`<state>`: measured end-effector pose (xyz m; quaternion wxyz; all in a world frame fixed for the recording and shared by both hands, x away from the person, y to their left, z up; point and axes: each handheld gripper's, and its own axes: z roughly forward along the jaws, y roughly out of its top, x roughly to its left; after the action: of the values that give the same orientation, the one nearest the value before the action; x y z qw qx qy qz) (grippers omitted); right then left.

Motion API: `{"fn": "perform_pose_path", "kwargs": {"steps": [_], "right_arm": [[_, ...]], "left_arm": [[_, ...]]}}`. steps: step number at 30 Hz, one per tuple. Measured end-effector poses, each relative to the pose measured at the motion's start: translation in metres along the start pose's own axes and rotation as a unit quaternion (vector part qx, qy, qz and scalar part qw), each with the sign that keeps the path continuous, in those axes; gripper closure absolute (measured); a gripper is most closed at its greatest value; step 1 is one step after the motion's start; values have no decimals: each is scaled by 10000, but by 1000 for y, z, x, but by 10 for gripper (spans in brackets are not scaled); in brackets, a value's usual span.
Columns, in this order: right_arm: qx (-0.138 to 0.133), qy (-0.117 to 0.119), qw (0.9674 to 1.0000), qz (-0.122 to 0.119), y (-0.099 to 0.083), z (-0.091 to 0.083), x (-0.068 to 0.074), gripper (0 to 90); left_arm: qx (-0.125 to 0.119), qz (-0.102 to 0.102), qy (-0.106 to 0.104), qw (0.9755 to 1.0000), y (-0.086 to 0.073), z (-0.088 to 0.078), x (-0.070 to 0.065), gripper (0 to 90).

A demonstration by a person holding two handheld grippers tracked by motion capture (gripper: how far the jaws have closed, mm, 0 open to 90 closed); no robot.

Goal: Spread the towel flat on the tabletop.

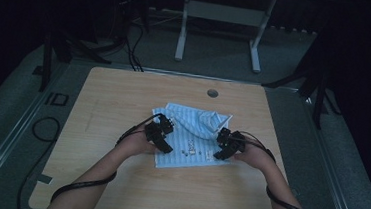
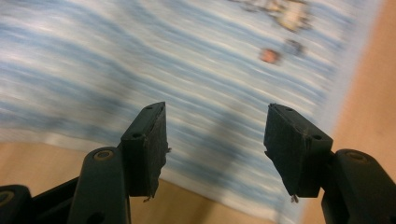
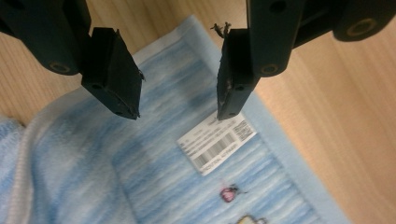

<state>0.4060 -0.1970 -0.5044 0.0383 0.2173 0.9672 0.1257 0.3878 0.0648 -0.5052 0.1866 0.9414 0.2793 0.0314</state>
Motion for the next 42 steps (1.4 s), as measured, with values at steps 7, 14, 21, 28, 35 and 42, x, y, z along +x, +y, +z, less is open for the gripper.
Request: {"fn": "perform_pose_path", "kwargs": {"steps": [7,14,21,28,35,42], "right_arm": [[184,-98,9998,-43,-3,7,1,496],[366,20,9993,89,-2,13,-1,597],[466,-4,9989,-99,4,13,13,858],[76,-64,9996,-265,-5,-15,34,861],[-320,-230,9978,-534,-36,-53,78,859],[-471,-76,9968,-644,-69,-74,121,848]], "left_arm": [[58,138,72,9999,-14,11,-14,386],[104,-7,226,9997,-14,17,-12,433],[271,112,103,9995,-7,15,-21,844],[-159,81,-81,9998,-16,-20,-35,857],[-517,313,-466,9971,-39,-54,-63,854],[-347,720,-1017,9916,-55,-43,-109,829]]}}
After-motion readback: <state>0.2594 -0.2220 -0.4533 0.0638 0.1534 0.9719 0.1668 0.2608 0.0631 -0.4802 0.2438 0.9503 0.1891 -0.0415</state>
